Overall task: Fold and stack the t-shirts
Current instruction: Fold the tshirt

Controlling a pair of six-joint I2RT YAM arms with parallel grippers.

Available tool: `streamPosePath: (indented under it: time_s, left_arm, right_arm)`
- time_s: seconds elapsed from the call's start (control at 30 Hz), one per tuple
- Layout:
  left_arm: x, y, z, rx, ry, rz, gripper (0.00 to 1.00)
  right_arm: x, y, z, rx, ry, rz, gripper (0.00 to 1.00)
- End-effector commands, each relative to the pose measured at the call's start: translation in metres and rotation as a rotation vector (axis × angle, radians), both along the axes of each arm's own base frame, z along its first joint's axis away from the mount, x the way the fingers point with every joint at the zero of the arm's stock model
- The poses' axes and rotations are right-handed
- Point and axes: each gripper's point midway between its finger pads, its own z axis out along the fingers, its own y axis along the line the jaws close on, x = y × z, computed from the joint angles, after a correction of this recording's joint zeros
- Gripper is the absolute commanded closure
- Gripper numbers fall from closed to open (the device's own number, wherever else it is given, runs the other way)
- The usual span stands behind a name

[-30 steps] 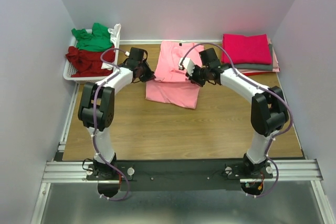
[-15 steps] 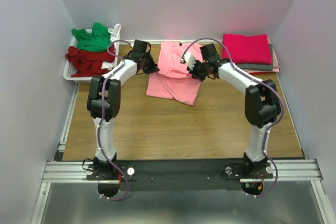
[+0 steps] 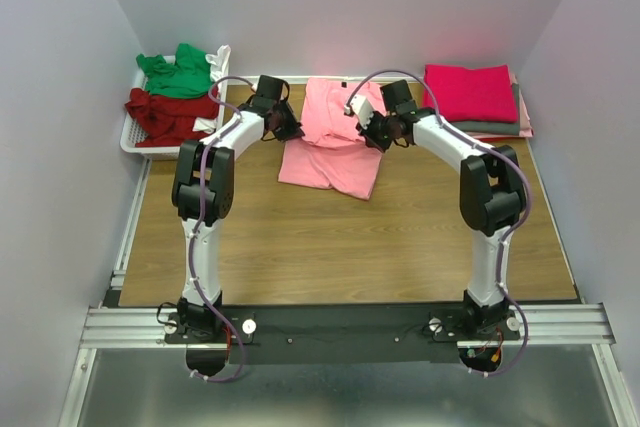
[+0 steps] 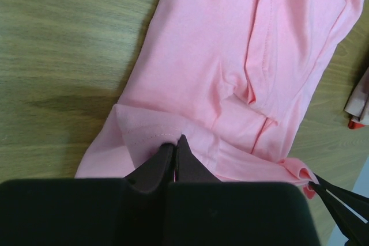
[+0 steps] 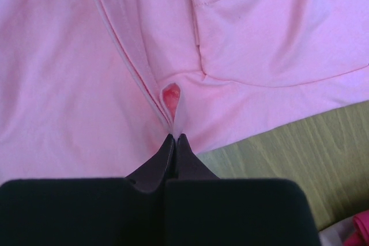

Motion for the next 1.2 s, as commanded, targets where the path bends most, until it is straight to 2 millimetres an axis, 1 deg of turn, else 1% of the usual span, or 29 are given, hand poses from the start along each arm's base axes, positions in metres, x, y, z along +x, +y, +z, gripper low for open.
streamPosePath:
  time_s: [0.0,0.03,0.07,0.1,0.2,0.27,0.33,0.37,0.43,0.47,0.53,0.57,0.6,1.03,1.1,1.13,1.17]
  left_arm:
    - [0.008,-0.002,0.011,-0.009,-0.027,-0.022,1.0]
    - [0.009,-0.002,0.012,-0.009,-0.03,-0.022,1.0]
    - [0.01,-0.002,0.013,-0.01,-0.035,-0.022,1.0]
    - [0.011,-0.003,0.015,-0.012,-0.041,-0.022,1.0]
    - [0.016,-0.004,0.019,-0.016,-0.054,-0.021,1.0]
    - [0.017,-0.005,0.015,-0.018,-0.047,-0.024,1.0]
    - [0.02,-0.007,0.017,-0.022,-0.054,-0.028,1.0]
    - [0.021,-0.007,0.013,-0.02,-0.046,-0.026,1.0]
    - [0.025,-0.008,0.015,-0.023,-0.054,-0.03,1.0]
    - [0.024,-0.009,0.011,-0.021,-0.043,-0.031,1.0]
    - [0.029,-0.009,0.015,-0.021,-0.055,-0.03,1.0]
    - [0.028,-0.01,0.011,-0.019,-0.046,-0.033,1.0]
    - [0.03,-0.011,0.013,-0.021,-0.05,-0.034,1.0]
    - [0.036,-0.011,0.005,-0.027,-0.034,-0.021,1.0]
    - [0.038,-0.014,0.004,-0.036,-0.034,-0.031,1.0]
    - [0.038,-0.018,0.007,-0.054,-0.039,-0.05,0.95]
    - [0.04,-0.02,0.006,-0.067,-0.049,-0.063,0.9]
  right_arm:
    - [0.014,-0.003,-0.001,0.0,-0.002,-0.045,1.0]
    - [0.017,-0.003,0.0,0.0,-0.006,-0.047,1.0]
    - [0.018,-0.003,-0.003,-0.002,-0.003,-0.052,1.0]
    - [0.021,-0.002,0.003,0.002,-0.015,-0.055,1.0]
    - [0.029,-0.003,0.004,-0.003,-0.026,-0.07,1.0]
    - [0.033,-0.004,0.002,-0.012,-0.031,-0.079,1.0]
    - [0.038,-0.004,0.004,-0.013,-0.042,-0.084,1.0]
    - [0.039,-0.004,0.003,-0.015,-0.042,-0.088,1.0]
    - [0.042,-0.002,0.002,-0.014,-0.042,-0.091,1.0]
    - [0.046,-0.003,0.004,-0.011,-0.049,-0.097,1.0]
    - [0.046,0.0,0.001,-0.009,-0.043,-0.09,0.99]
    - [0.046,0.0,0.001,-0.01,-0.043,-0.091,1.0]
    - [0.046,0.0,-0.001,-0.009,-0.039,-0.091,1.0]
    - [0.051,-0.012,-0.01,-0.044,-0.035,-0.135,0.99]
    - [0.053,-0.014,-0.013,-0.05,-0.032,-0.15,0.96]
    - [0.053,-0.015,-0.017,-0.05,-0.022,-0.161,0.92]
    - [0.055,-0.016,-0.017,-0.049,-0.025,-0.173,0.77]
